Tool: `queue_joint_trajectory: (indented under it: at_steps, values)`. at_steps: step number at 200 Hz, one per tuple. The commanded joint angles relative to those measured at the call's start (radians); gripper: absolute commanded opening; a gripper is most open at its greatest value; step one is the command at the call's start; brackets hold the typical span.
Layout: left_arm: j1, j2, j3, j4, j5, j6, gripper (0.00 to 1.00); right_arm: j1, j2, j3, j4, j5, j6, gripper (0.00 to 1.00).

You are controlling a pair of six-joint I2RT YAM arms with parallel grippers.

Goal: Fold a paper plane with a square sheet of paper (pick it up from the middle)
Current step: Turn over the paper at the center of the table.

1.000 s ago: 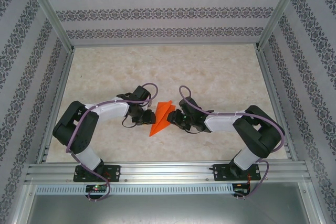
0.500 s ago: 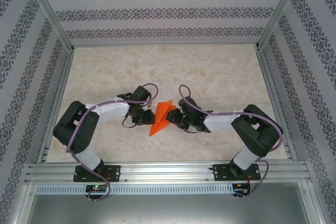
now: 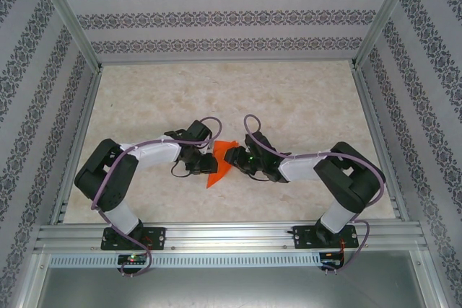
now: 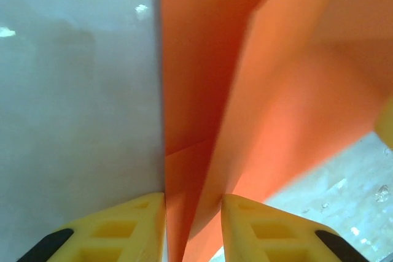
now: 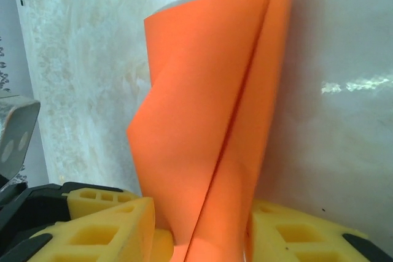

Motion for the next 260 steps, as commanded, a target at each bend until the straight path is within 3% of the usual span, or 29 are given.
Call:
queue_joint_trajectory:
  at_steps: [1, 129, 192, 260]
  values:
    - [-0.015, -0.002, 0.021, 0.017, 0.019, -0.011, 0.31, 0.000, 0.041, 0.013, 0.084, -0.030, -0.006, 0.41]
    - [-0.015, -0.040, -0.005, 0.013, -0.037, -0.022, 0.31, -0.003, 0.141, 0.080, 0.156, -0.069, -0.067, 0.30]
    - [-0.015, -0.059, -0.009, 0.010, -0.051, -0.026, 0.32, -0.003, 0.152, 0.091, 0.148, -0.067, -0.097, 0.19]
    - [-0.015, -0.217, -0.067, 0.021, -0.149, -0.064, 0.36, -0.012, 0.092, 0.144, 0.006, -0.058, -0.140, 0.07]
